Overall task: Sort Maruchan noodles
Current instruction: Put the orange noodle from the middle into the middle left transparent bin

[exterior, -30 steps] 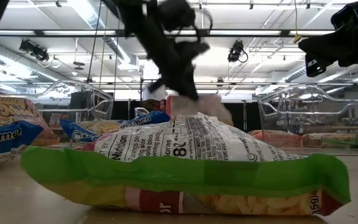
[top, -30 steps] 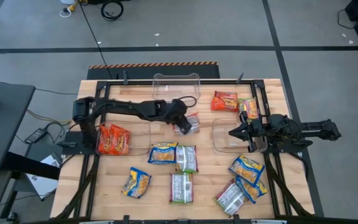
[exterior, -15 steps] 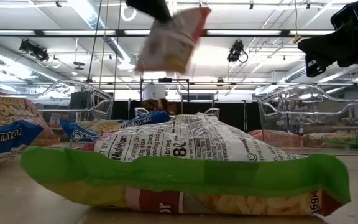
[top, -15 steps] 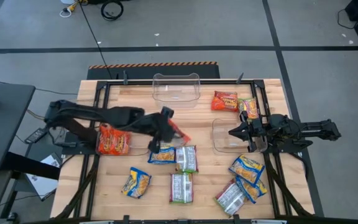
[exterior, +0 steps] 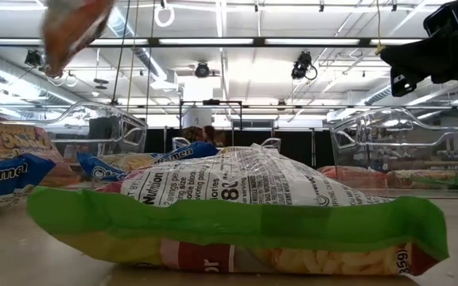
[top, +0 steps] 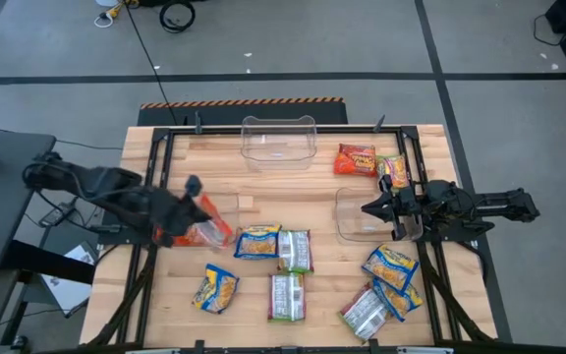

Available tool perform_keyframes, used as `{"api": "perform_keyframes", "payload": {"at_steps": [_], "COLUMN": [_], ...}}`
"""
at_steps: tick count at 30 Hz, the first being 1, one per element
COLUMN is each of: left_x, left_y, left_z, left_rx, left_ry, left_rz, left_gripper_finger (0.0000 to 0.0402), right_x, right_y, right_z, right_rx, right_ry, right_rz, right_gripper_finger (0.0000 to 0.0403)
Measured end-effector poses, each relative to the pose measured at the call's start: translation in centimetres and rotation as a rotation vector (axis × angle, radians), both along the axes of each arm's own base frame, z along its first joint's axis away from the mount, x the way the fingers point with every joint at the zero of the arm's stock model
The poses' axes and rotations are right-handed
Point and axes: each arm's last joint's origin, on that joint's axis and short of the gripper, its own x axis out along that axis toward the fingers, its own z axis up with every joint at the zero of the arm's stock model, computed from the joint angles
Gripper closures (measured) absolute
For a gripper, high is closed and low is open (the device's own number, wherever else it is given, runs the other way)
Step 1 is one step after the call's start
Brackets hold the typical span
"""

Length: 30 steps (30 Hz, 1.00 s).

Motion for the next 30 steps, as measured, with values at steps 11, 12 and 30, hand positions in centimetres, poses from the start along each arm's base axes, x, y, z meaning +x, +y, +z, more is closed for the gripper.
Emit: {"api": "perform_keyframes", "payload": {"at_steps": [11, 12, 30], "left_x": [-4.4, -4.1, -2.1], "left_y": [1.6, 1.6, 3.2], "left_z": [-5.8, -6.3, -12.0], "left_rx": [0.227, 0.229, 0.224], "left_ry": [-0.005, -0.014, 0.003], "left_rz": [-0.173, -0.172, -0.167], "left_gripper_finger": [0.0401, 0.0401, 0.0401], "right_x": [0.0, 0.0, 0.0], "right_y": [0.0, 0.0, -0.3], "right_z": [0.0, 0.0, 0.4], "right_rx": [0.000, 0.001, 0.010], "right_ry": [-0.001, -0.001, -0.039], "right_rz": [-0.002, -0.002, -0.100], "right_gripper_finger": [0.0369, 0.0369, 0.0369]}}
